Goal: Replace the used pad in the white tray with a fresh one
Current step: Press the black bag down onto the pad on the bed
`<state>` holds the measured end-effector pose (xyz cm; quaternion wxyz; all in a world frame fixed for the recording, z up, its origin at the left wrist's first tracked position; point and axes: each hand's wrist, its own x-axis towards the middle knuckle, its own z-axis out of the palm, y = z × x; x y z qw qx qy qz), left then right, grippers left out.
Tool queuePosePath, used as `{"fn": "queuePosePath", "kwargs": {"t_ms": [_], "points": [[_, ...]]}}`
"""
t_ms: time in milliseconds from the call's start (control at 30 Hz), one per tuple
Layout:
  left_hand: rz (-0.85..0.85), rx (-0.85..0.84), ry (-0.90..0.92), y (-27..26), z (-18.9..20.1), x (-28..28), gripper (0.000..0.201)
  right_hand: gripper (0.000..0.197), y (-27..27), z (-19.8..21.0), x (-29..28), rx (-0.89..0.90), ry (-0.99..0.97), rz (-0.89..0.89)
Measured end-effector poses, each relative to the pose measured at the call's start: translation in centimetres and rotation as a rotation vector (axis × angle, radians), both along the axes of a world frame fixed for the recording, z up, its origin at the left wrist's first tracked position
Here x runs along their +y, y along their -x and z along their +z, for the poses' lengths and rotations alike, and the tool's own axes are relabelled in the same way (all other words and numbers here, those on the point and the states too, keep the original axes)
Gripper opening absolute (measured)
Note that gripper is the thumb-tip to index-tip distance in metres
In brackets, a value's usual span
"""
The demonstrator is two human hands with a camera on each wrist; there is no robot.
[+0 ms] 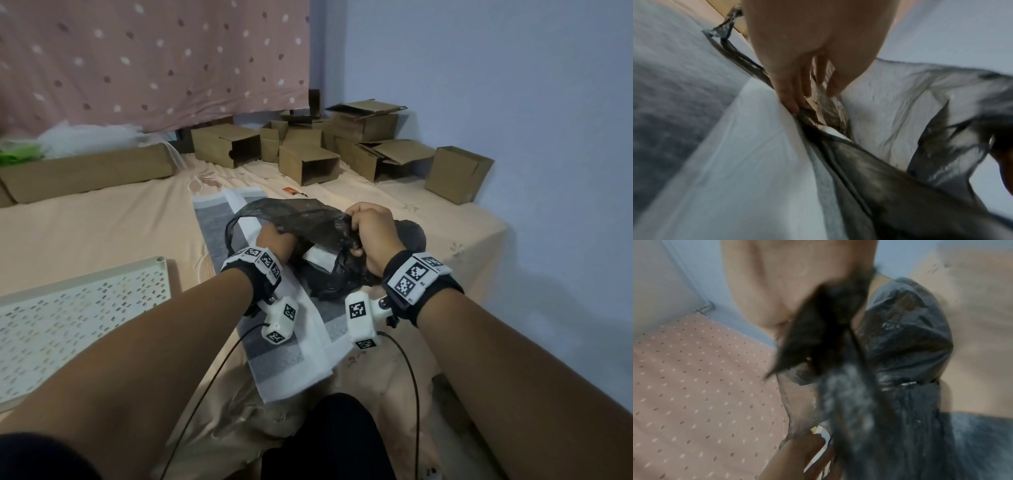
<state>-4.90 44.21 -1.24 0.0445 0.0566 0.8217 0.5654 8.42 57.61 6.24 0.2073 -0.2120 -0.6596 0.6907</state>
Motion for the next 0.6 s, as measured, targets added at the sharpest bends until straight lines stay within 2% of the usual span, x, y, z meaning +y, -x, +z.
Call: {"fn": "queuePosePath", "kwargs": {"t_ms": [67,167,267,333,400,433,500,600], "points": [[0.144,0.108,0.035,-0.7,1.5,-1.1,0.031,0.031,0.1,-0.3,0.2,-0.051,0.013,-0.045],[0.433,0.241,0.203,-0.2,2.4,-3.0,0.057,0.033,0.1,-0.6,0.4,-0.085,0.041,-0.063],[0.614,0.313,0.240,0.5,3.1,-4.1,0.069,0.036,-0.2,-0.6,0.4,-0.079,0.078,-0.048],[0.558,0.196,0.268,1.4,2.9,-4.8,0.082,0.040,-0.3,-0.4,0.4,-0.068,0.111,-0.022],[0.404,0.099,0.344,2.1,2.3,-5.5,0.085,0.042,-0.4,-0.2,0.3,-0.063,0.093,0.021],[0.304,0.087,0.360,2.3,2.0,-5.6,0.080,0.042,-0.3,-0.2,0.1,-0.064,0.063,0.046],[0.119,0.077,0.275,2.4,1.8,-5.6,0.058,0.041,-0.1,-0.1,-0.2,-0.055,0.017,0.091],[0.081,0.006,0.157,1.9,2.2,-5.2,0.020,0.039,0.1,-0.3,-0.8,-0.031,0.008,0.122]]}}
